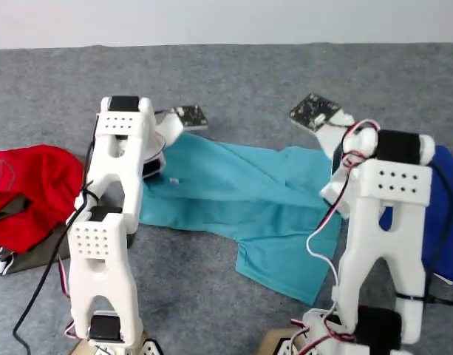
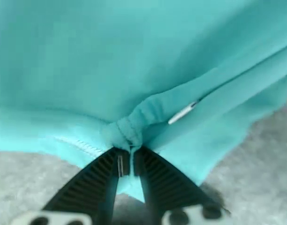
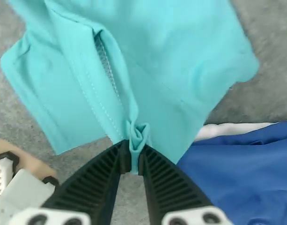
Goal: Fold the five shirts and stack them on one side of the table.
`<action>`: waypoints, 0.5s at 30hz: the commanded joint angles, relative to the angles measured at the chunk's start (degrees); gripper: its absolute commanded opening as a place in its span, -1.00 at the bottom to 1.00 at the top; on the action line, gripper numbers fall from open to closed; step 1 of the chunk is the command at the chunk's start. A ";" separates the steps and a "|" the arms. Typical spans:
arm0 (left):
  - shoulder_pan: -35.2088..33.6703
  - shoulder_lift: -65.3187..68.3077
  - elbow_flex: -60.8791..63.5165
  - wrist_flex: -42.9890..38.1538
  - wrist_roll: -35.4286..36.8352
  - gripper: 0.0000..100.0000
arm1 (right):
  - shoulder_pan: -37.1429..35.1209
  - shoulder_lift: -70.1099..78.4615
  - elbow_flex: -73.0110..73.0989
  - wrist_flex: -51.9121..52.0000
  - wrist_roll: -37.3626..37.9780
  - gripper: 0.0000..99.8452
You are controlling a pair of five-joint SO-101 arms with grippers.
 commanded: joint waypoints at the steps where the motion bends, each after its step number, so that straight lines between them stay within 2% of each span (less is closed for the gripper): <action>1: 0.79 -9.23 5.49 1.93 -1.32 -0.99 | -1.54 -5.76 3.16 0.84 0.62 -0.98; 6: -0.35 -11.87 9.19 1.76 -1.58 -0.99 | -5.05 -12.35 11.78 -1.54 -1.93 -0.98; 15: -0.44 -7.03 9.01 0.44 0.70 -0.99 | -5.14 -21.23 28.57 -10.33 -3.52 -0.98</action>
